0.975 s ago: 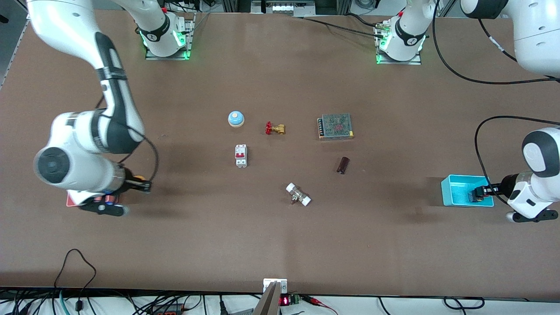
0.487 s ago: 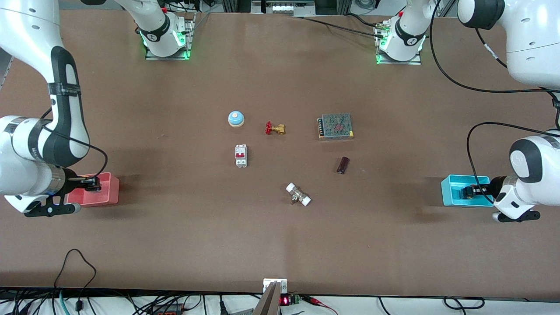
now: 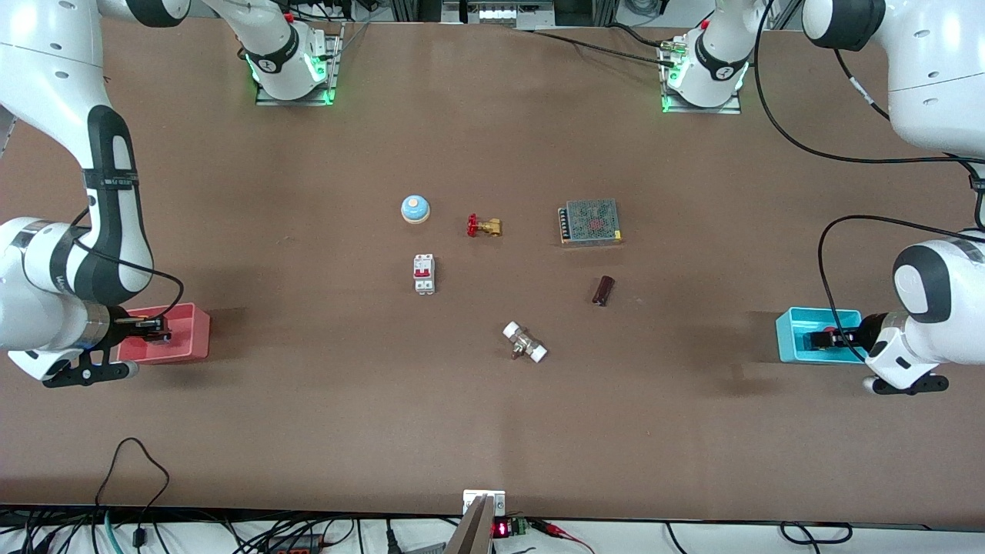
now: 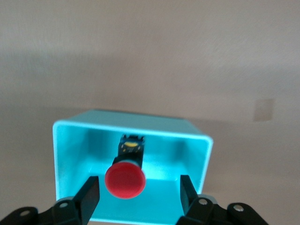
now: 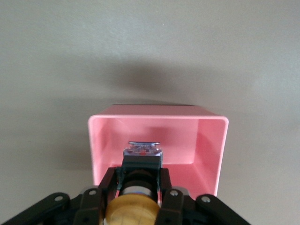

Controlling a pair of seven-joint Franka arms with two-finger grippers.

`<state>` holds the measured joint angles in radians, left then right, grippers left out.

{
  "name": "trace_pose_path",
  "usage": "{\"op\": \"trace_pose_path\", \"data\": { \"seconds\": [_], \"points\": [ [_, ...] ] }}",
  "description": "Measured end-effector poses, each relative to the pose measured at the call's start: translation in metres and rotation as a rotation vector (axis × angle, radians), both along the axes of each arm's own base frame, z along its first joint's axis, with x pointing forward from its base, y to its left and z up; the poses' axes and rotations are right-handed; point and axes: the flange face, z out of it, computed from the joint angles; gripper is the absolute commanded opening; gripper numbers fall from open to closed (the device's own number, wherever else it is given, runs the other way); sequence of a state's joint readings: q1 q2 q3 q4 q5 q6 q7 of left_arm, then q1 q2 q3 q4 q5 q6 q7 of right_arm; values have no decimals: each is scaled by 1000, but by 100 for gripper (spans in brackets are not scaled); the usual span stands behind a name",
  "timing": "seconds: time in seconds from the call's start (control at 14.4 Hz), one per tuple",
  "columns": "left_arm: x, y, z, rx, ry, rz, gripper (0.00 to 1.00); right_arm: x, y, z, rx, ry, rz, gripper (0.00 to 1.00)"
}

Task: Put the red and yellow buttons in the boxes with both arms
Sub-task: 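Lower the yellow button into the pink box while the left gripper releases red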

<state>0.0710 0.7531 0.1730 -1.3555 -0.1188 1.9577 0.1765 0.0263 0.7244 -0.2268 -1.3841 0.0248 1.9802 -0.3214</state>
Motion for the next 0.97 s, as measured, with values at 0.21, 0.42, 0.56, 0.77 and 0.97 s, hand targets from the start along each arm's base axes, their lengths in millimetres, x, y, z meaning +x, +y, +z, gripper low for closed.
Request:
{"op": "trace_pose_path", "data": {
  "seconds": [0.21,0.42,0.56,0.77,0.97],
  "points": [
    [22,-37,45,11,-83,-43,100,1,-11,-22,-4,0,9,36],
    [25,-68,93,13,-140,-44,100,1,-19,-35,-6,-2,20,36],
    [20,-81,127,7,-154,-42,100,2,-20,-40,-9,-9,26,36],
    [4,-98,185,-9,-153,-35,100,1,-20,-44,-9,-5,29,36],
    [-20,-102,248,-23,-171,-28,100,1,-20,-46,-8,-2,29,36]
  ]
}}
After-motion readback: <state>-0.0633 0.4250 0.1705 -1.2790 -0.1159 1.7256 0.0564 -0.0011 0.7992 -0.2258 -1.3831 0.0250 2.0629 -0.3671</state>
